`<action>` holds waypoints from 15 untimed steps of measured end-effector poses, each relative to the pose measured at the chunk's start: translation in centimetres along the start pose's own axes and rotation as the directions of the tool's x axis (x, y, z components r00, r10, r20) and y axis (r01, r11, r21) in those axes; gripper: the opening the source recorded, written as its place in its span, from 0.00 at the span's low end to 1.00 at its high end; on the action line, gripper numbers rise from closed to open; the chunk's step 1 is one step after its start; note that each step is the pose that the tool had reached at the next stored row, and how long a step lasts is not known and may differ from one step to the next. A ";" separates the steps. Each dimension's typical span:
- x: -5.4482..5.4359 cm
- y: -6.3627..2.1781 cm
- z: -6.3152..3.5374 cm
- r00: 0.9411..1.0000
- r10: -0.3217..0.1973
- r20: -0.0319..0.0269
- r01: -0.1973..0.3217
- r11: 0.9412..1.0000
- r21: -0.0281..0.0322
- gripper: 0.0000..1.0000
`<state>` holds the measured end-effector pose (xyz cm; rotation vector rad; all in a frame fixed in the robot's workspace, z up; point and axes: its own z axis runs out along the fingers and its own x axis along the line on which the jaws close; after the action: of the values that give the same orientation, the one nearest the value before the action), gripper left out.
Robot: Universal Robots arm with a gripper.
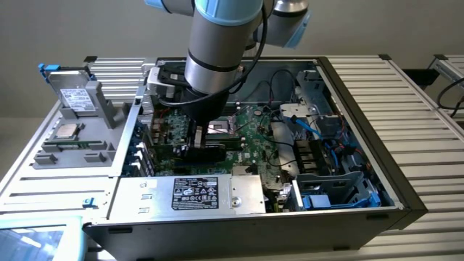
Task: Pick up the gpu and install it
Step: 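Insert the gpu into the slot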
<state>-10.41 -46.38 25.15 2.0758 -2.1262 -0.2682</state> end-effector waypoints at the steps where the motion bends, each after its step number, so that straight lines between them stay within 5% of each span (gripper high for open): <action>1: 0.0 0.00 0.00 1.000 0.000 0.000 0.000 1.000 0.000 0.28; 15: -0.2 -0.13 -0.02 1.000 0.001 -0.001 -0.002 1.000 -0.007 0.28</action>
<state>-10.28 -46.19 25.14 2.0698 -2.1228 -0.2743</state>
